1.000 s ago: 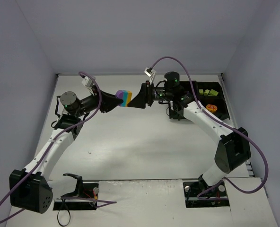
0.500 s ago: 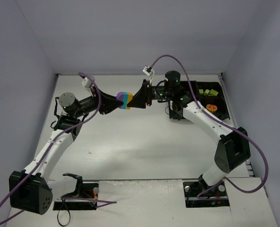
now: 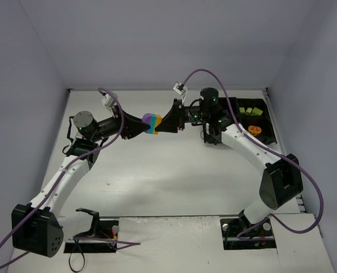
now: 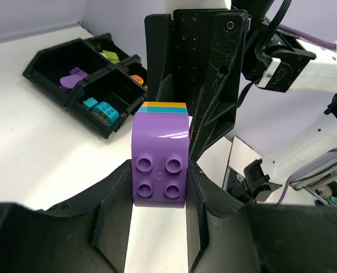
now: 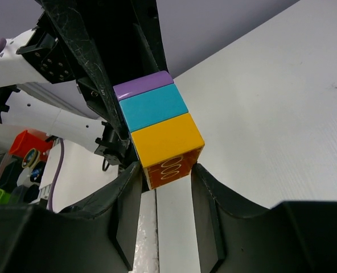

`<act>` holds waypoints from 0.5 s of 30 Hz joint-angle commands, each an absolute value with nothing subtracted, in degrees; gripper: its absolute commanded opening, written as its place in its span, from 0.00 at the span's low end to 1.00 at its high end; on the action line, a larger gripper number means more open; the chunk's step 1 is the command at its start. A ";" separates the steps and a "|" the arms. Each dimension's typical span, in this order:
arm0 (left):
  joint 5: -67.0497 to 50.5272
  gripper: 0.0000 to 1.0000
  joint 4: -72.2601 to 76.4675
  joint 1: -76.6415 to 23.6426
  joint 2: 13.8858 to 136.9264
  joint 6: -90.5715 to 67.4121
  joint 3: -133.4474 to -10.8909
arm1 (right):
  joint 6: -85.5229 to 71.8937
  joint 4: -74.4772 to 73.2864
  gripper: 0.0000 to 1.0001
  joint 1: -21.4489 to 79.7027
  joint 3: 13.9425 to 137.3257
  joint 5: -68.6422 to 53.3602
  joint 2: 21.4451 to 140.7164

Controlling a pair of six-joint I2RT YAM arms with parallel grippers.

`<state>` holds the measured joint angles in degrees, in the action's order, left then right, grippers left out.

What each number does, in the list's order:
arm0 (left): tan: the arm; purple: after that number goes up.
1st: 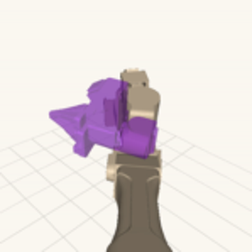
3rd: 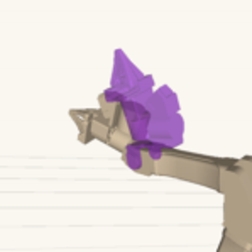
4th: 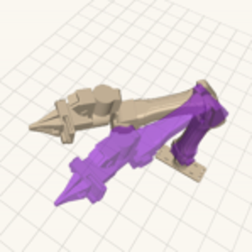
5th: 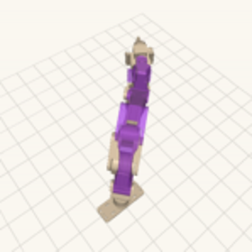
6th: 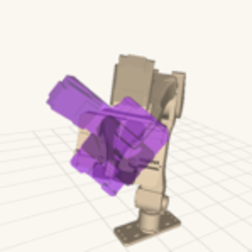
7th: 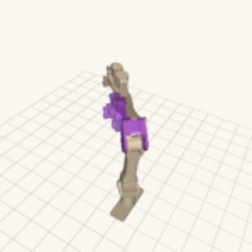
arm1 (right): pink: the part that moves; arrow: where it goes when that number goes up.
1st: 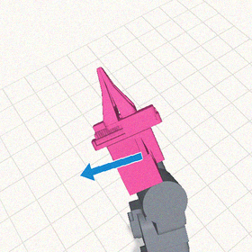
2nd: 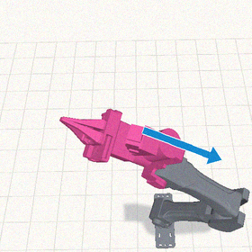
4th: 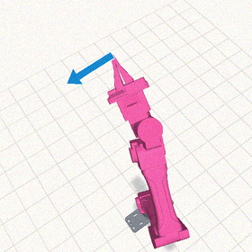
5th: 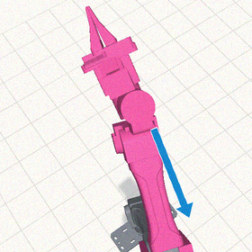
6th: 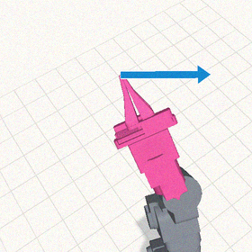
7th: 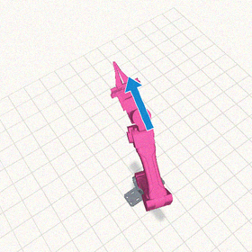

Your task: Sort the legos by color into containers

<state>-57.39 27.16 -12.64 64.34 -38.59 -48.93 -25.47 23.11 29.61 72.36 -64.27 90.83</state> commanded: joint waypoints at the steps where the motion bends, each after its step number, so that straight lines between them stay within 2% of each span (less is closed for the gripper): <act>1: -58.27 0.00 31.11 -12.57 63.90 -37.18 -50.71 | -23.64 26.28 0.00 26.64 70.41 -66.71 86.67; 15: -58.71 0.00 34.45 -12.22 66.00 -38.67 -50.71 | -19.95 19.16 0.00 14.50 63.02 -67.15 80.51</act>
